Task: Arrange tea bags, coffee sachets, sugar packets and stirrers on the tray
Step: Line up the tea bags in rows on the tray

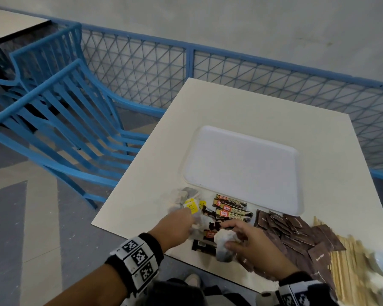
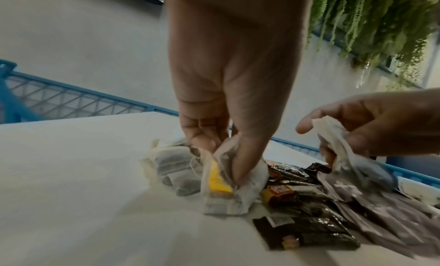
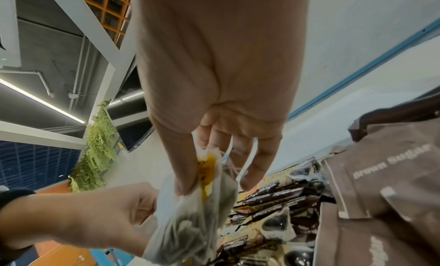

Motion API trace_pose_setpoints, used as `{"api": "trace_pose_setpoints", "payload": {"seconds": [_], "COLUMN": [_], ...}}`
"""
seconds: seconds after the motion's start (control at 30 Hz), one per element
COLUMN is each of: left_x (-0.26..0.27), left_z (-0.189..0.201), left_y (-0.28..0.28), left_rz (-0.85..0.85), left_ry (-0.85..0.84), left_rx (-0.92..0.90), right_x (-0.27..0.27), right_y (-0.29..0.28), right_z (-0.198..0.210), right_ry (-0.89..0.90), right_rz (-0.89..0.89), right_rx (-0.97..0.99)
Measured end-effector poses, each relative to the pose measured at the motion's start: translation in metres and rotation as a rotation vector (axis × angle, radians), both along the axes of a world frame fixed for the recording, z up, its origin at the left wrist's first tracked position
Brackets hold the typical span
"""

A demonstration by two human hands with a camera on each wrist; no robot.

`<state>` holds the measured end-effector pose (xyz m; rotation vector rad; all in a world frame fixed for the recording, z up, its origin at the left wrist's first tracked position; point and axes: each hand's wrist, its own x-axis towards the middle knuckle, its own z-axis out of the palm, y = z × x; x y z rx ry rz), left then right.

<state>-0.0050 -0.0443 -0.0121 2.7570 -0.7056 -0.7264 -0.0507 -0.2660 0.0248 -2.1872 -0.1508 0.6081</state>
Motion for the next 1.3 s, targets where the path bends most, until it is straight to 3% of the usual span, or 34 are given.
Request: {"api": "trace_pose_setpoints", "payload": {"seconds": [0.17, 0.37, 0.47, 0.6, 0.83, 1.1, 1.3], "left_x": [0.007, 0.01, 0.007, 0.01, 0.017, 0.027, 0.03], "left_z": [0.004, 0.035, 0.05, 0.061, 0.066, 0.069, 0.072], "left_y": [0.01, 0.014, 0.007, 0.0, -0.017, -0.028, -0.049], "left_rz": [0.07, 0.208, 0.22, 0.381, 0.467, 0.793, 0.733], "left_ry": [-0.054, 0.099, 0.189, 0.385, 0.402, 0.248, 0.282], "left_rx": [-0.115, -0.528, -0.692, -0.942, -1.019, -1.211, -1.103], "right_x": [0.001, 0.013, 0.023, 0.028, 0.03, 0.038, 0.055], "right_y": [0.003, 0.027, 0.037, 0.037, 0.016, -0.025, -0.029], "right_z": [-0.004, 0.003, 0.002, 0.006, 0.011, 0.018, 0.033], "right_ry": [-0.032, 0.019, -0.086, -0.156, -0.085, -0.034, 0.063], "right_rz": [-0.023, -0.04, -0.043, -0.048, -0.144, -0.227, -0.183], "right_rx": [-0.013, 0.217, 0.191, 0.233, 0.427, 0.477, 0.646]}}
